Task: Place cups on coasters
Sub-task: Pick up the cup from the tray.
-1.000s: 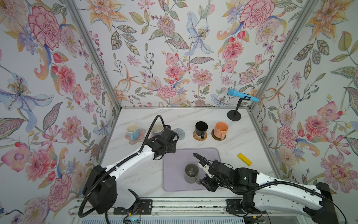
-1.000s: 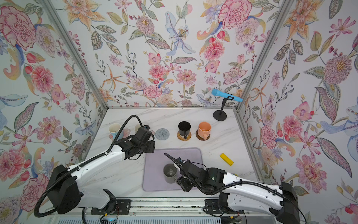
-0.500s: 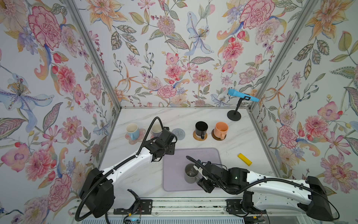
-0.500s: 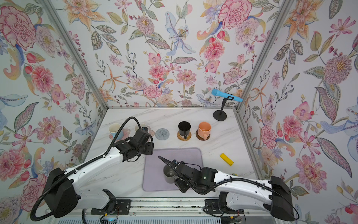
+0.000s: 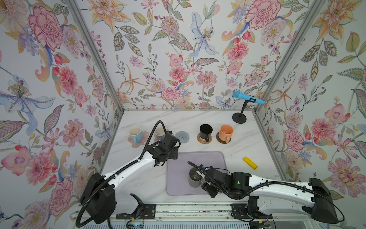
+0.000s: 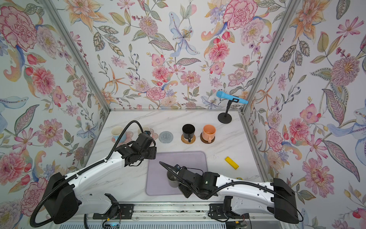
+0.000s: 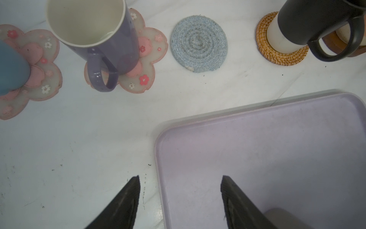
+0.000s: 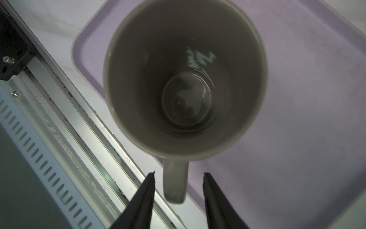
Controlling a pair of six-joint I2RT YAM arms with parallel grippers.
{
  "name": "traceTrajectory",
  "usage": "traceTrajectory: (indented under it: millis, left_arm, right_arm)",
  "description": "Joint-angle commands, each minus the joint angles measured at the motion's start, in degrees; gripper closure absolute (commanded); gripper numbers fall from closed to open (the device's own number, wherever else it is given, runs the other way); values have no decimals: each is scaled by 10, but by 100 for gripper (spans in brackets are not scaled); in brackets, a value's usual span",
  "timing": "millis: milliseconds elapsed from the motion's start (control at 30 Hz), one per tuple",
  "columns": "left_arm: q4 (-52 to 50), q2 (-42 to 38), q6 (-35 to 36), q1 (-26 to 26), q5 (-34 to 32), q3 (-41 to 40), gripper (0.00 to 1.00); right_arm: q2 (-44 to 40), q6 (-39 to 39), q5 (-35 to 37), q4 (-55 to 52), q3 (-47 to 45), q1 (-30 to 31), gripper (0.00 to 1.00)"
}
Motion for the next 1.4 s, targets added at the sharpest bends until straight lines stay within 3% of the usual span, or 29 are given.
traceTrajectory:
  millis: [0, 900, 1367]
  left_arm:
    - [-3, -18, -6, -5, -18, -10, 31]
    - [-5, -43, -9, -4, -28, -32, 31]
    - [-6, -48, -7, -4, -32, -36, 31]
  right_arm:
    - [12, -9, 9, 7, 18, 2, 59]
    - [93, -36, 16, 11, 54, -16, 71]
    - [76, -24, 32, 12, 50, -17, 94]
